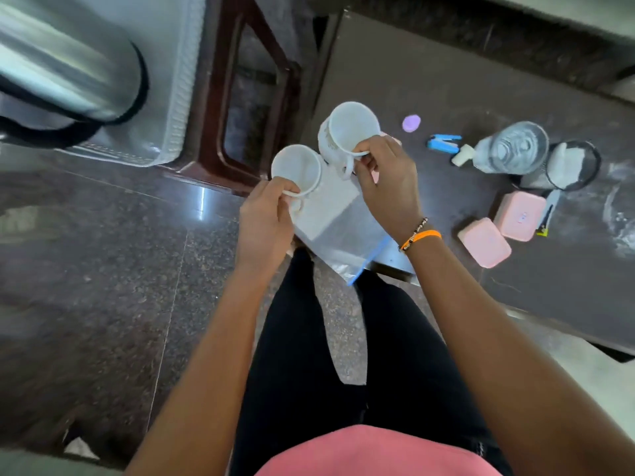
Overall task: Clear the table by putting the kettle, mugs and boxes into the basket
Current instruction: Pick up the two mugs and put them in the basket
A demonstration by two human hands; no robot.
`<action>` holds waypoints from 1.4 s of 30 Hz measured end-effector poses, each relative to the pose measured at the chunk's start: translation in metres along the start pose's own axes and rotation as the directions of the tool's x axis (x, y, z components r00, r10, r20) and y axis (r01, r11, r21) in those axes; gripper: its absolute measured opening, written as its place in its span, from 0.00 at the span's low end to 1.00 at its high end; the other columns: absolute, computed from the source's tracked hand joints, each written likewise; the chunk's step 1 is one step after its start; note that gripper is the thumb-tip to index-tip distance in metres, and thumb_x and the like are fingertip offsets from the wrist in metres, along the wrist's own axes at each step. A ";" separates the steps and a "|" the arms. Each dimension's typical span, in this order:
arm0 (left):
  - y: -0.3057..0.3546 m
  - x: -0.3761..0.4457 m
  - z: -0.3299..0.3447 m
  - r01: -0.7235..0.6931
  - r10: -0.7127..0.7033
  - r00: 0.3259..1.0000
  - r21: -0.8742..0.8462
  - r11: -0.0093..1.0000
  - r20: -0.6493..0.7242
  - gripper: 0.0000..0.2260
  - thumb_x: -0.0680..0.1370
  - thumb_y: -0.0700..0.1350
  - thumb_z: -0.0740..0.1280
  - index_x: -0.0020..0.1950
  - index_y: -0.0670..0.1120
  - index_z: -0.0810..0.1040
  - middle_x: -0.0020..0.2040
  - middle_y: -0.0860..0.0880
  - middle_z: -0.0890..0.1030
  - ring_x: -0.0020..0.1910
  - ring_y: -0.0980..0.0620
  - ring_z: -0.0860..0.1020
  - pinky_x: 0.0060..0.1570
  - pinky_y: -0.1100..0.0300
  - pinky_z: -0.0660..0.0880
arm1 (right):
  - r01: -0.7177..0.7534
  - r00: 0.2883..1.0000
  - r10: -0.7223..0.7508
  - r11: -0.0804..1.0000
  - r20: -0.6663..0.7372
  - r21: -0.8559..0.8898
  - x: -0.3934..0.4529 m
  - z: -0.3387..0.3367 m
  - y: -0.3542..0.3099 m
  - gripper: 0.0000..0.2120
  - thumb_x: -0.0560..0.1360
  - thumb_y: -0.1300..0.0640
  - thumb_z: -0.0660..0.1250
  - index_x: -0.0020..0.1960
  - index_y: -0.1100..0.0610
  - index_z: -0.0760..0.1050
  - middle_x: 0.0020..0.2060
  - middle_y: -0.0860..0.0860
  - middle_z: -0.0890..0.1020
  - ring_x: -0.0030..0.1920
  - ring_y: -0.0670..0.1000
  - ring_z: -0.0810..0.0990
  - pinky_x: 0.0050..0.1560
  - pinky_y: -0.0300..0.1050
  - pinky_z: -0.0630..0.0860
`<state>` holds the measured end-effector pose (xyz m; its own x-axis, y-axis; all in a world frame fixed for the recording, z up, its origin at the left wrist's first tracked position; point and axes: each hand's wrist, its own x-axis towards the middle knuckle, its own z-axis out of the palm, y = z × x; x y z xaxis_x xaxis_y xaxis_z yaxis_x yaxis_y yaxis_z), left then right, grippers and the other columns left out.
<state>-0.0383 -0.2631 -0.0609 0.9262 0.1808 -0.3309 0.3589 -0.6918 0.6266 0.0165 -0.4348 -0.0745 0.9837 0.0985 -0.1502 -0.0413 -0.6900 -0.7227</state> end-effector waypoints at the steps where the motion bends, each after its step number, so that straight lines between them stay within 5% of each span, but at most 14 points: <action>1: -0.007 0.001 -0.015 0.018 -0.018 1.000 0.004 1.000 -0.020 0.11 0.75 0.33 0.61 0.52 0.45 0.77 0.45 0.49 0.77 0.42 0.53 0.73 0.40 0.73 0.65 | 0.021 1.000 -0.022 1.000 0.007 0.005 0.006 0.008 -0.015 0.06 0.73 0.67 0.62 0.48 0.65 0.76 0.43 0.59 0.80 0.41 0.56 0.76 0.42 0.42 0.69; 5: -0.036 0.013 -0.069 0.118 -0.123 0.984 -0.040 0.992 -0.131 0.11 0.74 0.34 0.61 0.50 0.46 0.78 0.46 0.44 0.82 0.44 0.48 0.79 0.45 0.59 0.74 | 0.110 0.993 -0.111 0.993 0.032 0.036 0.029 0.043 -0.074 0.06 0.73 0.65 0.64 0.48 0.64 0.76 0.43 0.59 0.80 0.40 0.55 0.77 0.41 0.34 0.64; 11: -0.084 0.055 -0.130 0.208 -0.201 0.943 -0.003 0.978 -0.266 0.12 0.73 0.34 0.60 0.51 0.44 0.79 0.47 0.43 0.83 0.46 0.46 0.79 0.46 0.60 0.73 | 0.162 0.986 -0.164 0.986 0.041 0.048 0.076 0.104 -0.150 0.09 0.73 0.61 0.63 0.51 0.62 0.76 0.43 0.58 0.80 0.42 0.58 0.78 0.45 0.50 0.73; 15: -0.114 0.089 -0.151 0.229 -0.208 0.945 0.060 0.971 -0.251 0.15 0.72 0.33 0.58 0.52 0.43 0.80 0.49 0.42 0.83 0.47 0.46 0.78 0.42 0.65 0.66 | 0.156 0.985 -0.157 0.988 0.071 0.017 0.106 0.139 -0.175 0.09 0.73 0.61 0.62 0.52 0.61 0.76 0.46 0.57 0.80 0.46 0.56 0.78 0.49 0.50 0.74; 22: -0.144 0.126 -0.157 0.264 -0.251 0.962 0.130 0.956 -0.105 0.13 0.73 0.34 0.59 0.53 0.41 0.79 0.53 0.41 0.82 0.53 0.42 0.77 0.49 0.55 0.72 | 0.160 0.977 -0.093 0.912 0.190 -0.377 0.135 0.189 -0.176 0.13 0.77 0.54 0.60 0.59 0.52 0.76 0.52 0.52 0.82 0.59 0.57 0.71 0.56 0.50 0.66; 30: -0.152 0.133 -0.145 0.202 -0.208 0.978 0.316 0.927 -0.014 0.16 0.74 0.32 0.58 0.56 0.44 0.78 0.53 0.39 0.81 0.55 0.38 0.75 0.47 0.49 0.72 | 0.158 0.979 -0.071 0.856 0.191 -0.492 0.135 0.206 -0.172 0.12 0.77 0.54 0.59 0.58 0.50 0.78 0.52 0.53 0.82 0.61 0.59 0.68 0.56 0.53 0.62; 35: -0.151 0.128 -0.137 0.172 -0.213 0.976 0.454 0.874 0.039 0.18 0.74 0.32 0.60 0.63 0.43 0.72 0.64 0.40 0.71 0.64 0.38 0.66 0.65 0.47 0.64 | 0.179 0.973 -0.059 0.804 0.224 -0.568 0.133 0.208 -0.170 0.14 0.77 0.54 0.59 0.60 0.50 0.76 0.58 0.57 0.76 0.63 0.63 0.66 0.58 0.56 0.62; 42: -0.124 0.107 -0.138 0.159 -0.129 0.982 0.234 0.959 -0.137 0.20 0.73 0.30 0.59 0.64 0.43 0.72 0.67 0.41 0.68 0.65 0.40 0.65 0.62 0.52 0.64 | 0.171 0.979 -0.081 0.829 0.188 -0.532 0.115 0.196 -0.169 0.18 0.75 0.61 0.56 0.62 0.50 0.73 0.66 0.55 0.69 0.61 0.61 0.68 0.55 0.54 0.65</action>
<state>0.0325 -0.0619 -0.0768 0.8791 0.3628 -0.3091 0.4642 -0.7987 0.3829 0.1023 -0.1658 -0.1017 0.9334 0.2872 -0.2150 0.2271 -0.9370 -0.2656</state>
